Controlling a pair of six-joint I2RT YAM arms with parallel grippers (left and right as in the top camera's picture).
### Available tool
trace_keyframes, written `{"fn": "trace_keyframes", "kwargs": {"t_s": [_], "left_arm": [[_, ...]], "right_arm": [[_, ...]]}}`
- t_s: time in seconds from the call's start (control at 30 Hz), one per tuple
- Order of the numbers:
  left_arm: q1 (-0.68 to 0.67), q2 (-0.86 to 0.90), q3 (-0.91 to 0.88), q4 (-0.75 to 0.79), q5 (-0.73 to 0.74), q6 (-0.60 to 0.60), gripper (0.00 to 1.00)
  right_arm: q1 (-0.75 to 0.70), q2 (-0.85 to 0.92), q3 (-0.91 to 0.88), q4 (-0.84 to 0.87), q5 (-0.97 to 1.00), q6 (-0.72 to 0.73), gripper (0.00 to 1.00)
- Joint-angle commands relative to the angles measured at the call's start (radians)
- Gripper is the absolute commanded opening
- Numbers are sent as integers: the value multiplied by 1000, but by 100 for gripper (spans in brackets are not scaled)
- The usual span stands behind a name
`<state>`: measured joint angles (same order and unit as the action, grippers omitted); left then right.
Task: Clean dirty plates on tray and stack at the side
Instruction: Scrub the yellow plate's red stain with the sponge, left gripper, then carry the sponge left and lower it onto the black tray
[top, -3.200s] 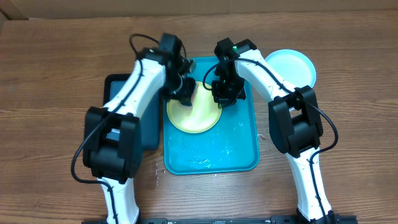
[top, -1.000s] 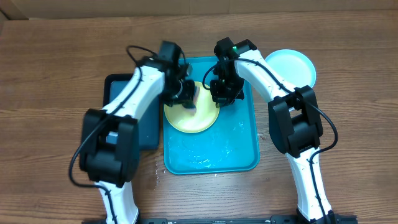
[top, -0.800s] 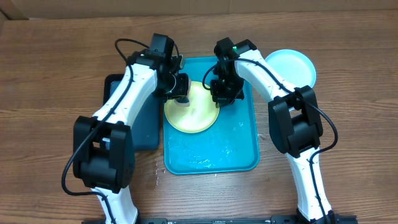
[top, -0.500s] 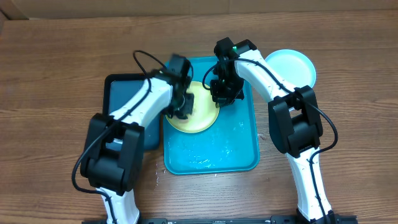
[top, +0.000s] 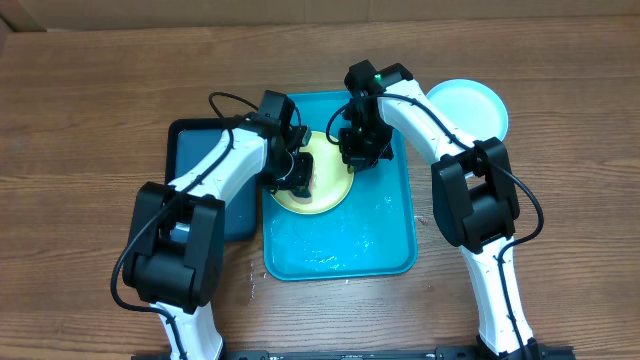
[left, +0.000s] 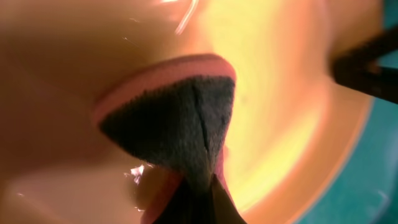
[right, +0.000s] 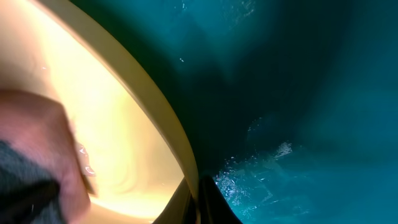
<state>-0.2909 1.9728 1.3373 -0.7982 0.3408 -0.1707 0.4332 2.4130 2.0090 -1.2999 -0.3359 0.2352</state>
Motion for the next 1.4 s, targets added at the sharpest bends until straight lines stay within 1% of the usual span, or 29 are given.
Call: {"fn": "trace_keyframes", "kwargs": {"t_s": [0.0,0.1,0.27,0.4,0.47,0.63,0.7,0.83,0.9,1.03,1.1,1.17,1.23,1.37], "left_arm": [[34,7,111,-24,112,56,4],[48,7,166,-51,67,58,4],[39,10,159,-74,-99,51,4],[8,10,102,-66,-176,48,4],[-8,10,60,-41,-203,27,4],[-34,10,-68,65,-220,-79,4],[-39,10,-111,101,-198,-108,4],[-39,10,-132,123,-49,-89,4],[-31,9,-114,123,51,-64,4],[2,7,-35,121,299,18,4],[27,1,18,113,377,29,4],[54,-9,80,85,388,29,4],[81,-24,147,31,358,29,4],[135,-76,261,-124,176,29,4]], "right_arm": [[6,-40,-1,6,-10,4,5],[6,-40,-1,6,-10,4,5],[6,-40,-1,6,-10,4,5],[6,-40,-1,10,-10,4,5],[6,-40,-1,12,-10,4,5],[6,-40,-1,13,-10,4,5],[6,-40,-1,12,-10,4,5],[6,-40,-1,12,-10,4,5],[6,-40,-1,12,-10,4,5],[6,-40,-1,12,-10,4,5],[6,-40,-1,12,-10,4,5],[6,-40,-1,12,-10,4,5],[6,-40,-1,12,-10,4,5],[6,-40,-1,11,-10,4,6]]}}
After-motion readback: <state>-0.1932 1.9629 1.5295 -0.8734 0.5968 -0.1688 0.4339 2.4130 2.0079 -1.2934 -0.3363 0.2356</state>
